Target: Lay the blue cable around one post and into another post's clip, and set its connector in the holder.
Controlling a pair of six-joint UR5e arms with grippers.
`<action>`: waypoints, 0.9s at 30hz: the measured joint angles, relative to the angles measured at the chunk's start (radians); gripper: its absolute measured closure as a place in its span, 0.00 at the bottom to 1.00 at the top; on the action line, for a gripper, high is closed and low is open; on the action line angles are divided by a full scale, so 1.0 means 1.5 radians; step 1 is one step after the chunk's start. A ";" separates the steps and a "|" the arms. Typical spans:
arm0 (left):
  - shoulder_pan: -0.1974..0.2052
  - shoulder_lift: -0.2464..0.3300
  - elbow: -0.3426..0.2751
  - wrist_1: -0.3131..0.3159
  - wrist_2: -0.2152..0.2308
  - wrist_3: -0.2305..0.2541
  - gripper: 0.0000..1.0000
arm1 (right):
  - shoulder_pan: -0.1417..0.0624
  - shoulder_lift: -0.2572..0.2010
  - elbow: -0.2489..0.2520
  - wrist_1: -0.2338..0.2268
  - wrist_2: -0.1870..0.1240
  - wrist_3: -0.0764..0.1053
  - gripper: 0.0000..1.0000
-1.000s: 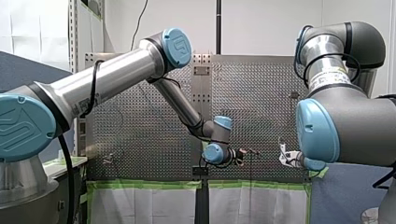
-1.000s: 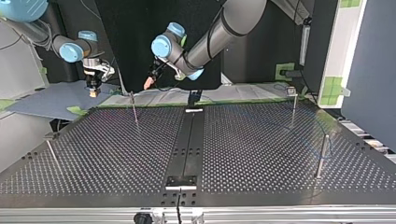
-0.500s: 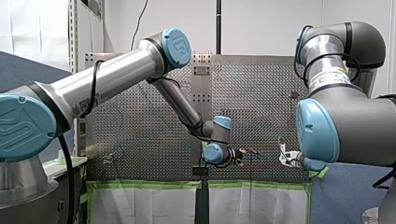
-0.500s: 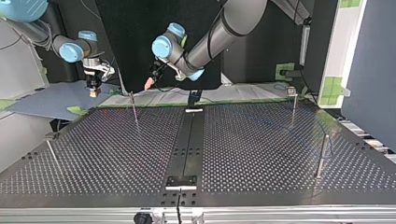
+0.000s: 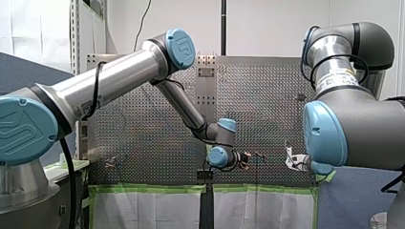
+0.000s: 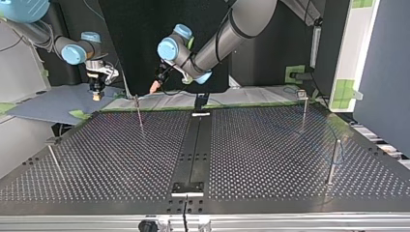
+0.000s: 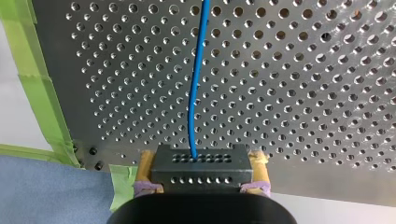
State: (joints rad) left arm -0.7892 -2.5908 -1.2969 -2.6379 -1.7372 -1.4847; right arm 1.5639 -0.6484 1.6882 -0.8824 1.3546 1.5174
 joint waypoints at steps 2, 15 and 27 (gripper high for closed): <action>0.000 0.000 0.000 0.000 0.000 0.000 0.00 | 0.000 0.000 0.000 0.000 0.000 0.000 1.00; -0.002 0.043 -0.038 0.029 -0.049 -0.012 0.00 | 0.001 0.000 -0.001 0.001 0.000 0.000 1.00; -0.001 0.119 -0.115 0.106 -0.118 -0.034 0.00 | 0.001 0.000 -0.001 0.004 0.001 0.002 1.00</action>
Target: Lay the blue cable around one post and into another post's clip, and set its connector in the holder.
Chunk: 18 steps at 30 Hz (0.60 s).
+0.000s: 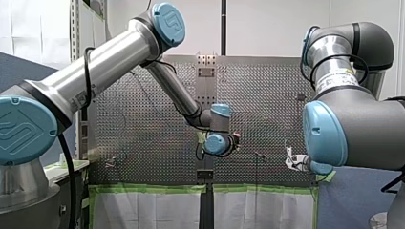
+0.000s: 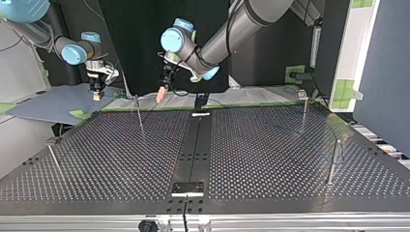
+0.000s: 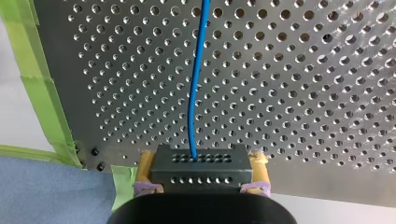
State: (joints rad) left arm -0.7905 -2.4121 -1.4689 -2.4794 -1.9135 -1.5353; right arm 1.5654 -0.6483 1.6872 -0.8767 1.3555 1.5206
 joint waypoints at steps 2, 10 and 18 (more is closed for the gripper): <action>0.001 0.014 -0.015 0.014 -0.011 -0.001 0.00 | 0.000 0.000 -0.001 0.001 0.000 0.002 1.00; 0.010 0.068 -0.068 0.068 -0.023 -0.012 0.00 | 0.001 0.000 -0.003 0.007 0.000 0.006 1.00; 0.019 0.123 -0.123 0.067 0.028 0.002 0.00 | 0.001 0.000 -0.003 0.009 0.000 0.007 1.00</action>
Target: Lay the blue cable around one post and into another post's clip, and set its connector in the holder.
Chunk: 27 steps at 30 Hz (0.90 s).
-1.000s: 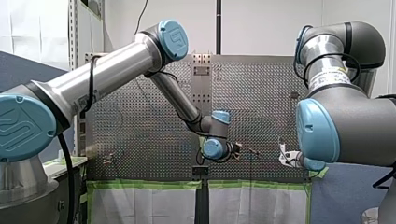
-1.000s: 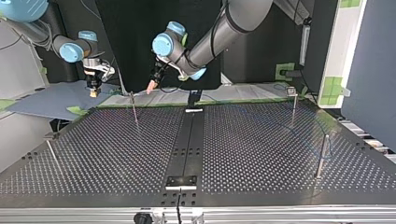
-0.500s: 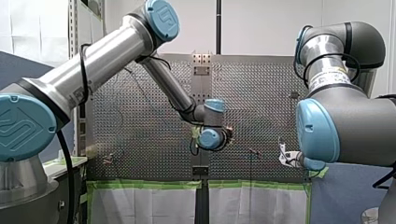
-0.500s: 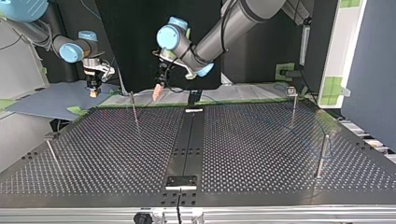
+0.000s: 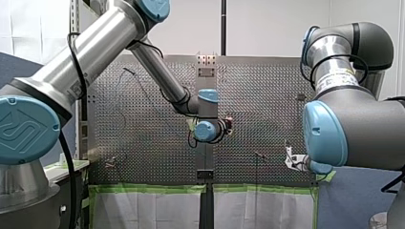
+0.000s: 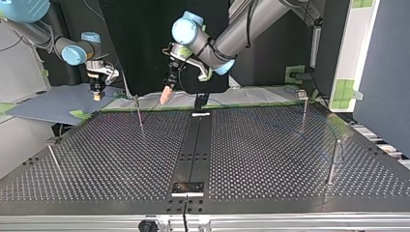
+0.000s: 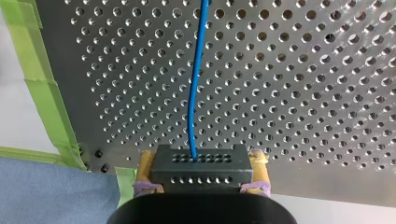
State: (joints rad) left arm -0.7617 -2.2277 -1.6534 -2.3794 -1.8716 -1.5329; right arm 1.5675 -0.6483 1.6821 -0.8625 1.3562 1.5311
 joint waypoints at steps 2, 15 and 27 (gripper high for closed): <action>0.002 0.014 -0.014 -0.009 0.014 0.012 0.00 | 0.000 0.000 0.000 0.000 0.000 0.000 1.00; 0.031 0.101 -0.101 -0.043 0.054 0.026 0.00 | 0.000 0.001 0.000 -0.002 0.000 0.000 1.00; 0.111 0.186 -0.186 -0.047 0.033 -0.053 0.00 | 0.001 0.002 0.000 -0.003 0.000 0.005 1.00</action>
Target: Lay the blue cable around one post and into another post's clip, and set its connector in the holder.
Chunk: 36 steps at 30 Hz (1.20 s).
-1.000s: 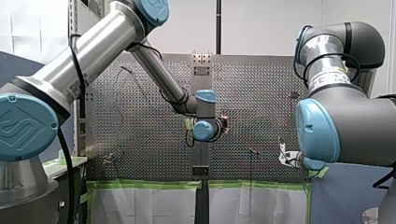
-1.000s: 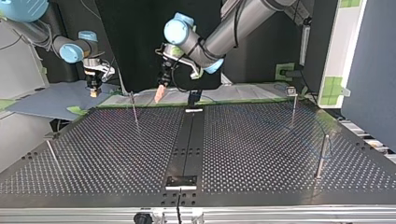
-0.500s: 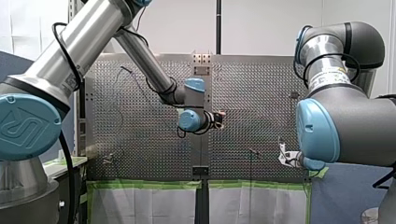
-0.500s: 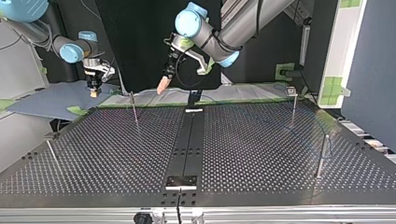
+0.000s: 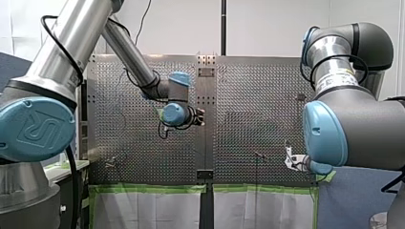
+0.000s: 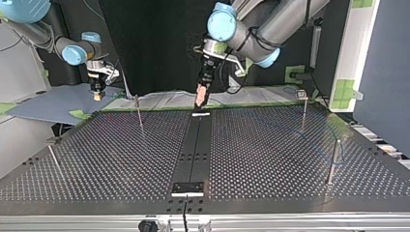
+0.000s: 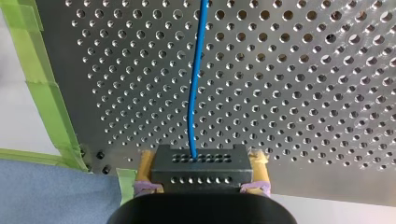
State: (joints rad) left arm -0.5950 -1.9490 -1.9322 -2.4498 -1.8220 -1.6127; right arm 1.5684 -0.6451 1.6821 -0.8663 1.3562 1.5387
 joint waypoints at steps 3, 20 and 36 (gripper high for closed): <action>0.015 0.020 -0.020 0.018 0.002 -0.010 0.00 | 0.000 0.000 0.000 0.001 0.000 0.000 1.00; 0.050 0.124 -0.124 0.099 -0.024 -0.051 0.00 | 0.000 0.001 0.000 0.003 -0.001 0.000 1.00; 0.106 0.234 -0.229 0.107 -0.022 -0.114 0.00 | 0.003 0.002 0.000 0.005 -0.001 0.000 1.00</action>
State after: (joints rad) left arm -0.4358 -1.5986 -2.2764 -2.2900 -1.8543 -1.7840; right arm 1.5726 -0.6424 1.6822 -0.8593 1.3546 1.5389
